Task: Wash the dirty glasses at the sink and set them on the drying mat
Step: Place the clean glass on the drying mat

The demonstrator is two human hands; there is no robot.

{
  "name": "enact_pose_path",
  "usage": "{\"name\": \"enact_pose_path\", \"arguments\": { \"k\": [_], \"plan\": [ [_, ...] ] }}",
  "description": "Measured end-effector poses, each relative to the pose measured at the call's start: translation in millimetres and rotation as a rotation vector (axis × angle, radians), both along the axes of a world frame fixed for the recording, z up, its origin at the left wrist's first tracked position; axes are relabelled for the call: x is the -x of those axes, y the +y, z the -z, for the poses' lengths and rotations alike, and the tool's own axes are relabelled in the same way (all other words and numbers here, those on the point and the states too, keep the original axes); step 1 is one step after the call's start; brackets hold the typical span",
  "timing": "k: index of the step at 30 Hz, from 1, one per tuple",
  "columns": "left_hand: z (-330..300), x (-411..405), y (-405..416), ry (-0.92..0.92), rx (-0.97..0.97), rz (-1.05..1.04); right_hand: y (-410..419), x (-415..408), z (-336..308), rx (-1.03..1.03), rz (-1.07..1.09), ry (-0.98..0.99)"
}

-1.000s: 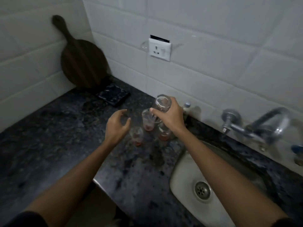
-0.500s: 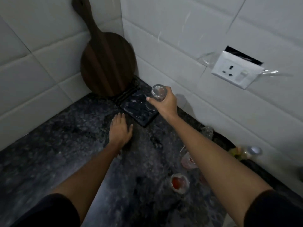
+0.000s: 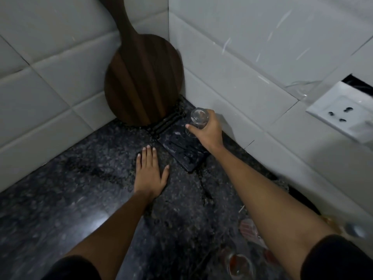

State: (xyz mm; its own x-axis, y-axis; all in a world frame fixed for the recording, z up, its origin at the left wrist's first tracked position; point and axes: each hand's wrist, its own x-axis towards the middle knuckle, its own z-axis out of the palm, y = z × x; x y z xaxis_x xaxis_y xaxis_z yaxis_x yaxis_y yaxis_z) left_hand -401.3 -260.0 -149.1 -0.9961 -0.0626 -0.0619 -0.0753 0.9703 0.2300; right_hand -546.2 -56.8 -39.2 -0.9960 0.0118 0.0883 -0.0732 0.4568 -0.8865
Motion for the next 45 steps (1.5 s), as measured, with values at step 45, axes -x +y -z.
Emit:
{"name": "enact_pose_path", "arguments": {
  "k": [45],
  "plan": [
    [-35.5,-137.0,70.4,-0.060,-0.284,0.281,102.0,-285.5,-44.1,-0.275,-0.037,0.013]
  ]
}}
